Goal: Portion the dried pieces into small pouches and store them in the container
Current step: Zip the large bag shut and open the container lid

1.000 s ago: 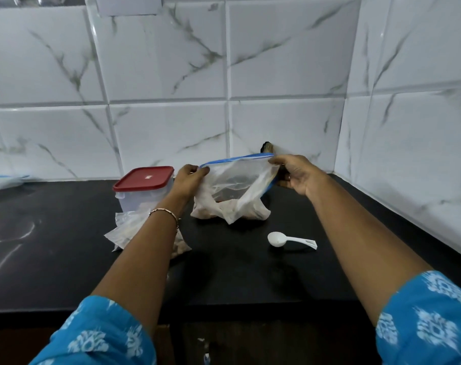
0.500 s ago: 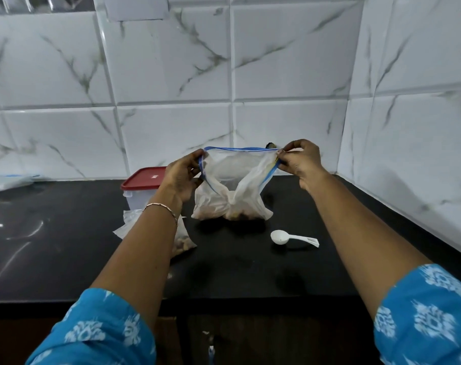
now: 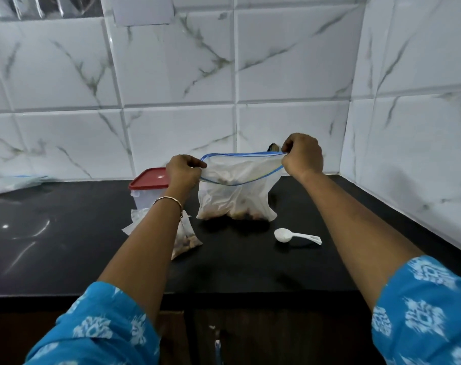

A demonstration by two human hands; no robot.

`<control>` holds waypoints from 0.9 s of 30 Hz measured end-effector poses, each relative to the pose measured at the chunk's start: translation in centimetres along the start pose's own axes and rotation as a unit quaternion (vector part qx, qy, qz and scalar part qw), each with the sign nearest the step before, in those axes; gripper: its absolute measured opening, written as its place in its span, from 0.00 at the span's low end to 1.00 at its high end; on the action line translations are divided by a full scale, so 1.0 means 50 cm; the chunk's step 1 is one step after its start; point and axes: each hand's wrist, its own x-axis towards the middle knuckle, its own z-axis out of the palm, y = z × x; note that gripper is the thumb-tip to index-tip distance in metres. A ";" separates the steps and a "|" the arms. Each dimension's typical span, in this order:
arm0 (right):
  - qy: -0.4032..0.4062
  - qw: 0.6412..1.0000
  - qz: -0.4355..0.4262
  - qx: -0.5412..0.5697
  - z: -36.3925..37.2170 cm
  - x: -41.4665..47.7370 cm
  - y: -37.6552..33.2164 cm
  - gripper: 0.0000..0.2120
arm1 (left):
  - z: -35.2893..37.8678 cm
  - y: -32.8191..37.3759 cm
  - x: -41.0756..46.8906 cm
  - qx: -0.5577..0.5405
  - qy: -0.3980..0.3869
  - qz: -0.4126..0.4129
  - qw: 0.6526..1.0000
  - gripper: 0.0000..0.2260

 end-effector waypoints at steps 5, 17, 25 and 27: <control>-0.043 0.998 0.016 0.049 0.011 0.025 -0.005 0.12 | 0.009 0.019 0.028 0.042 -0.017 0.028 0.999 0.15; -0.137 0.940 0.198 0.243 0.050 0.126 0.017 0.07 | 0.061 0.036 0.134 0.103 -0.076 0.023 0.992 0.15; -0.165 0.971 0.150 0.089 0.023 0.228 -0.005 0.13 | 0.059 0.089 0.219 0.194 -0.133 0.008 0.972 0.15; -0.203 0.963 0.162 0.068 0.005 0.256 -0.016 0.12 | 0.048 0.119 0.236 0.209 -0.149 -0.005 0.966 0.14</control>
